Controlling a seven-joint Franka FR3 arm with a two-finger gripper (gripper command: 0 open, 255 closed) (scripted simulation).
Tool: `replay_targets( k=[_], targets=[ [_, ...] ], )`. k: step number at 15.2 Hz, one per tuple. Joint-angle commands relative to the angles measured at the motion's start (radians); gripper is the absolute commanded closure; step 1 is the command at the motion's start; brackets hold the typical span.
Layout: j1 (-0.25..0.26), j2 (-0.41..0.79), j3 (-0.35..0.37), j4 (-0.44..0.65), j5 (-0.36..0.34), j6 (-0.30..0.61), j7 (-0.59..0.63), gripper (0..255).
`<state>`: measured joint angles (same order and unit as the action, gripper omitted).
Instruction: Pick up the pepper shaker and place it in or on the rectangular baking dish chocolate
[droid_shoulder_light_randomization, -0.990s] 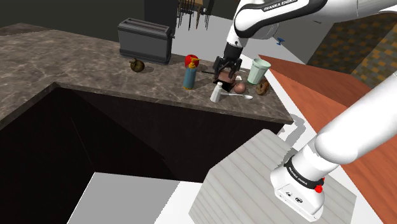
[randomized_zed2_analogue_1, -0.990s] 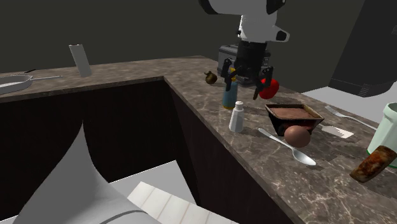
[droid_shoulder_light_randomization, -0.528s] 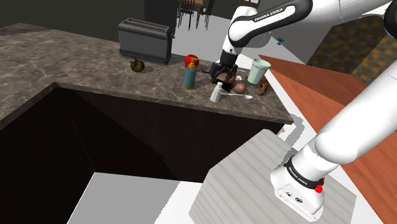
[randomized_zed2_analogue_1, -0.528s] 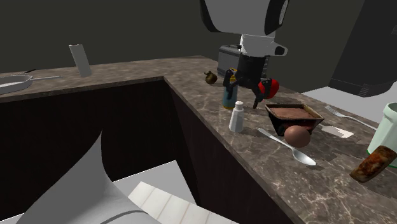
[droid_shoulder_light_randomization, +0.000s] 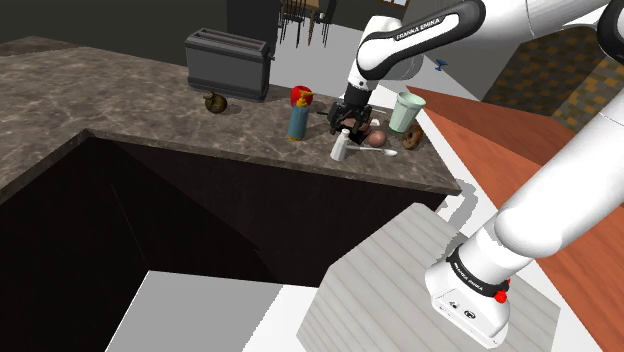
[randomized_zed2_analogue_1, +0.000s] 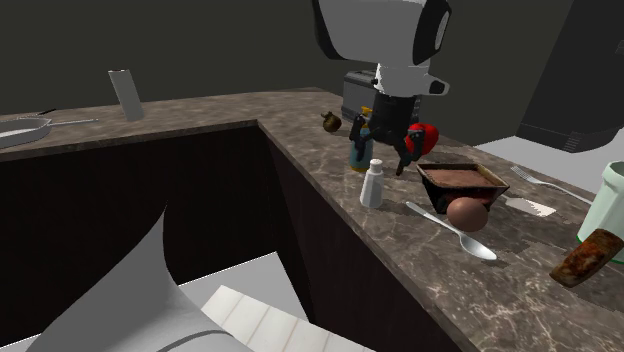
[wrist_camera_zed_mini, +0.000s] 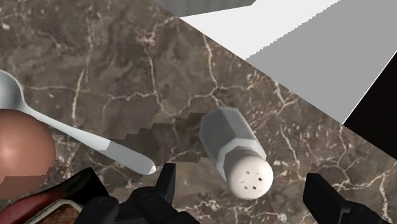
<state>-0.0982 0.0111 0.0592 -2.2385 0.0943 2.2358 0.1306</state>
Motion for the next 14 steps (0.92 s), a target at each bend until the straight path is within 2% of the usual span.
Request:
replay_targets(
  k=[1,2,11,14],
  targets=[
    [0.000,0.000,0.000,0.000,0.000,0.000,0.000,0],
    [0.000,0.000,0.000,0.000,0.000,0.000,0.000,255],
    [0.000,0.000,0.000,0.000,0.000,0.000,0.000,255],
    [0.000,-0.021,0.000,0.018,-0.001,-0.039,0.003,255]
  ],
)
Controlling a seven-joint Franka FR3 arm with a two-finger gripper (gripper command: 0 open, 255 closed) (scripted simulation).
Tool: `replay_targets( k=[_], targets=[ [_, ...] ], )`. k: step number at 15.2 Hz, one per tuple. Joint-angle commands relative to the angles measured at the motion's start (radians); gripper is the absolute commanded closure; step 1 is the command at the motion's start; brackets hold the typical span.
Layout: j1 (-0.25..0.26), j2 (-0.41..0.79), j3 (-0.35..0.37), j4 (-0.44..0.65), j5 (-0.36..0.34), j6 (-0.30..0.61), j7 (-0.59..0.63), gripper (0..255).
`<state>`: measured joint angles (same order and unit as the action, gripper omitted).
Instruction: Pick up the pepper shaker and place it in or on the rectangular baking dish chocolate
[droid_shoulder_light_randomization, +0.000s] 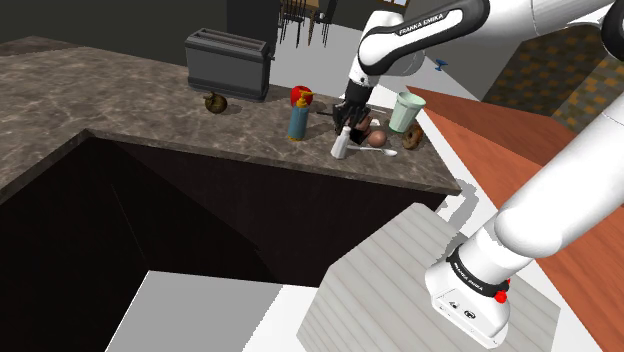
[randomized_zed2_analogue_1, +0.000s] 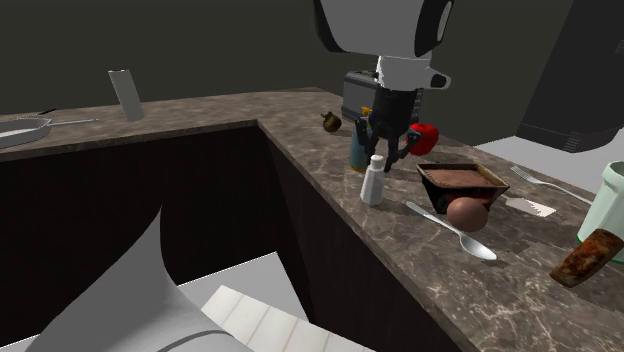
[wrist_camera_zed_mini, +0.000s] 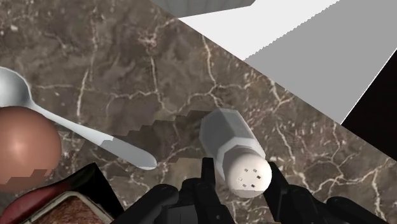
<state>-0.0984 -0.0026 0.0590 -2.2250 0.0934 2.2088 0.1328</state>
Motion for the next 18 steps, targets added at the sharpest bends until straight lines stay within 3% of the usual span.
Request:
replay_targets(
  k=[1,18],
  targets=[
    [0.000,-0.014,0.000,0.011,-0.001,-0.026,0.001,255],
    [-0.003,-0.097,-0.003,0.154,-0.007,-0.251,0.016,255]
  ],
)
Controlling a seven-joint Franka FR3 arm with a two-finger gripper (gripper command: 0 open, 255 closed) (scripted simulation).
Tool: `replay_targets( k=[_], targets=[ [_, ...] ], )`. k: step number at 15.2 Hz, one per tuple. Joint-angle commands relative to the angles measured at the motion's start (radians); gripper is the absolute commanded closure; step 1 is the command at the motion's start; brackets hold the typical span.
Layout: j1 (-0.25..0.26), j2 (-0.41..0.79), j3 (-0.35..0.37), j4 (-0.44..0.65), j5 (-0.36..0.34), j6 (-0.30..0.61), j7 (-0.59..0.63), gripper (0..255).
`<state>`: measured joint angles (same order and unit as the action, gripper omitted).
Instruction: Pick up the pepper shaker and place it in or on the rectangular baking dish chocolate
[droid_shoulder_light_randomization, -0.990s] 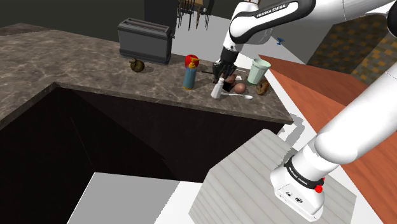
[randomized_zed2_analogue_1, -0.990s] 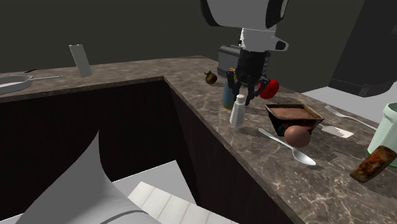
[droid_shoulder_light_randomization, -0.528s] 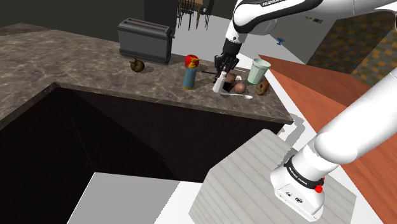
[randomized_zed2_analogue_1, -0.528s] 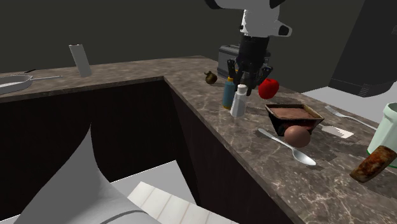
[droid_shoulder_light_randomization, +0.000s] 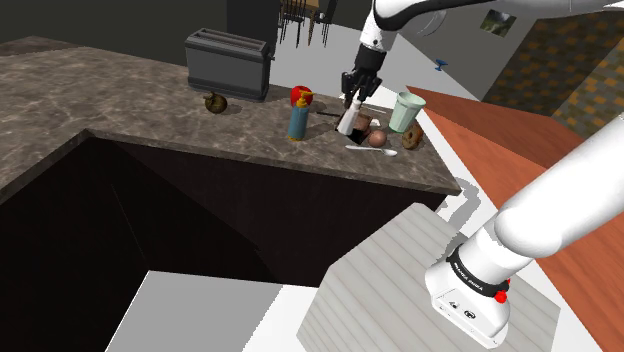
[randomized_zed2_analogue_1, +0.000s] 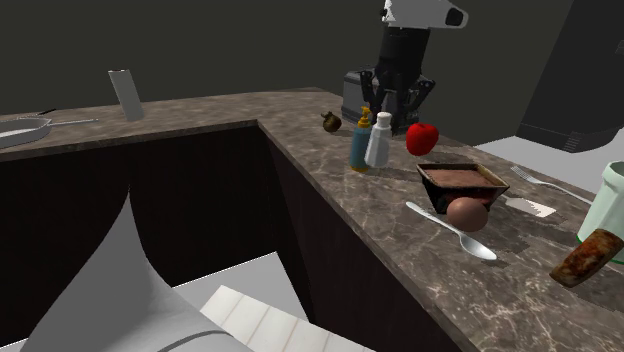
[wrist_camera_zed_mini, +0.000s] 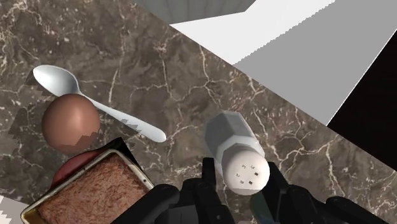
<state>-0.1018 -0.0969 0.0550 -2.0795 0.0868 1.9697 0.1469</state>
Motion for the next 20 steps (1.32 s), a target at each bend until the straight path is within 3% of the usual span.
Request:
replay_targets(
  k=[1,12,20],
  targets=[
    [0.000,-0.005,0.000,0.019,0.000,-0.025,0.003,255],
    [-0.001,-0.024,-0.001,0.142,-0.003,-0.165,0.012,255],
    [-0.074,0.168,-0.080,0.419,-0.012,-0.263,-0.131,255]
  ],
)
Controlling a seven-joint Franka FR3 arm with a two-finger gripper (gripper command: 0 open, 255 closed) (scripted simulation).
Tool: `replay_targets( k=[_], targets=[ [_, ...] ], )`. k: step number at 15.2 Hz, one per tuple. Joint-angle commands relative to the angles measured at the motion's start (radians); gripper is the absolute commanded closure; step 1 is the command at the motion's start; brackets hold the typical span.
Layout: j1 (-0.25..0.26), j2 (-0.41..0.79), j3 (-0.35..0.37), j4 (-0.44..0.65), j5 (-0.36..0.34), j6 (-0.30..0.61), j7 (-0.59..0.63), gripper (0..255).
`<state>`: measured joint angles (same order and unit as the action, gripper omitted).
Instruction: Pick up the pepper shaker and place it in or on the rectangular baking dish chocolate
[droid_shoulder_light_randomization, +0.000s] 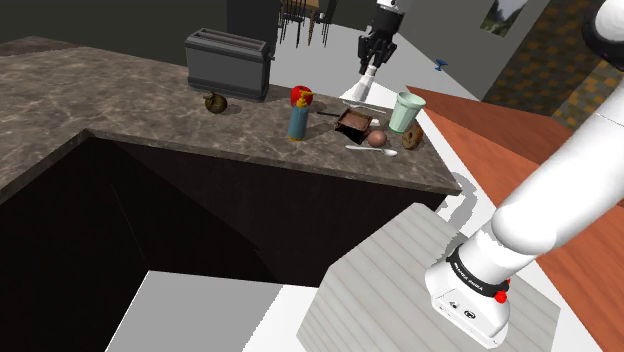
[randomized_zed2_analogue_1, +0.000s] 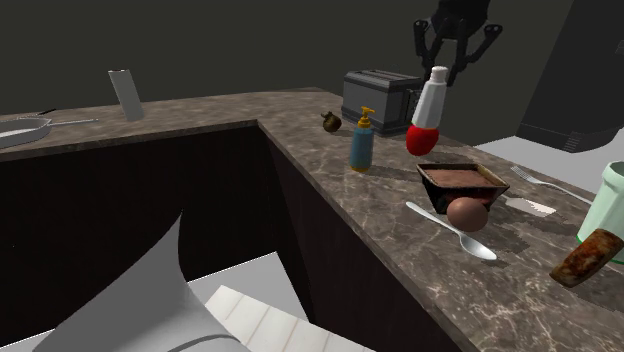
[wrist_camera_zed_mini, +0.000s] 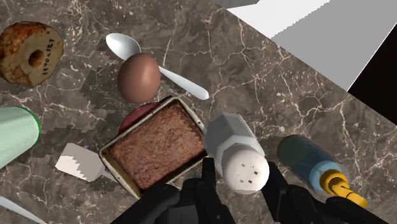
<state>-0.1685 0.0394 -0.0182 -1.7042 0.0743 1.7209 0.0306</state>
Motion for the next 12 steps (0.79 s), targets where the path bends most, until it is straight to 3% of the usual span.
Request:
replay_targets(
  k=[1,8,12],
  targets=[
    [-0.017,0.060,-0.016,0.087,0.001,-0.029,-0.031,255],
    [-0.098,0.314,-0.062,0.484,0.021,-0.182,-0.144,255],
    [-0.097,0.298,-0.061,0.406,0.020,-0.120,-0.147,255]
  ],
)
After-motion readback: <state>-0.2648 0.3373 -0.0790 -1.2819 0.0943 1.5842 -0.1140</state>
